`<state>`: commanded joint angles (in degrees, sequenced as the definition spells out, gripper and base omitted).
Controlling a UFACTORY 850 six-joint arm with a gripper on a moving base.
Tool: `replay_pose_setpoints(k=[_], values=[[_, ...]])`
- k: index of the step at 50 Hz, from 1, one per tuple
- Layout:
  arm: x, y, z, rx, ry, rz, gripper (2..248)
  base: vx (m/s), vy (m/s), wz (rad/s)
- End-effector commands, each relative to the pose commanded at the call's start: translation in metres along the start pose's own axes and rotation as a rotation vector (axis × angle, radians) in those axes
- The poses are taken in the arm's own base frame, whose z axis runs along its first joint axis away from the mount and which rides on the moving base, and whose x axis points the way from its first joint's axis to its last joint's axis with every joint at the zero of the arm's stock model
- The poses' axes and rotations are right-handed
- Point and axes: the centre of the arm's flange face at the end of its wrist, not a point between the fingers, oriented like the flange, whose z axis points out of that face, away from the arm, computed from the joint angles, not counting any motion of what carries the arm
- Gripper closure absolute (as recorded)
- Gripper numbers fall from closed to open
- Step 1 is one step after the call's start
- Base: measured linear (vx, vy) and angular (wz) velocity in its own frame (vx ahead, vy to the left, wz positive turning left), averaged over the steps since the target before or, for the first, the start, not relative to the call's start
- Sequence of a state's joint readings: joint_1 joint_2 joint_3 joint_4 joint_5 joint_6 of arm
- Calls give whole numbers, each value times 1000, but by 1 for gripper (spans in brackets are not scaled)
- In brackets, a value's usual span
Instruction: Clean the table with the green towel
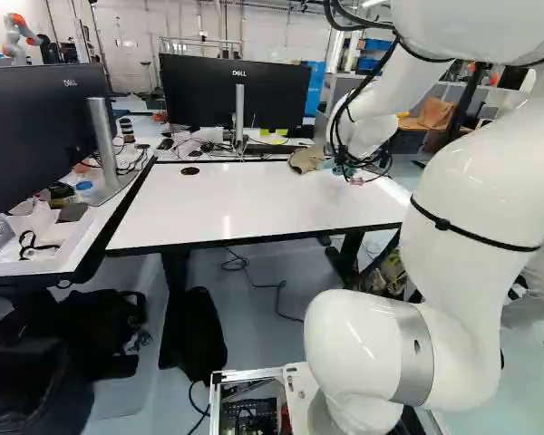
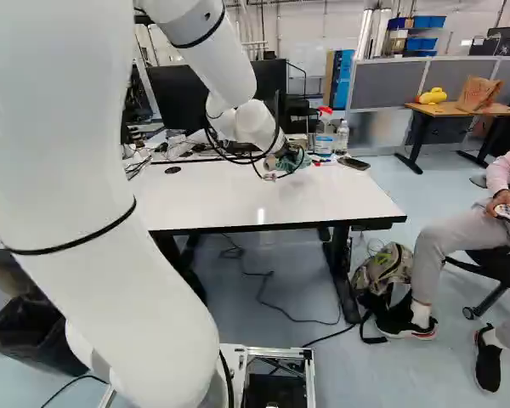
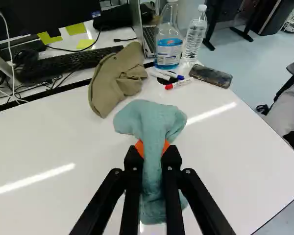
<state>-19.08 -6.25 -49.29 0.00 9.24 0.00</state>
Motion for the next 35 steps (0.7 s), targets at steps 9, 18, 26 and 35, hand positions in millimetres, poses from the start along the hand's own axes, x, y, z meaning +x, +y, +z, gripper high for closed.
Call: replay_pose_setpoints(k=[9,18,26,35], values=[[10,7,15,-11,3,8,200,0,0,0],[16,10,37,-14,-7,11,200,0,0,0],[19,10,58,-14,-17,11,200,0,0,0],[16,9,71,-12,-33,10,200,0,0,0]])
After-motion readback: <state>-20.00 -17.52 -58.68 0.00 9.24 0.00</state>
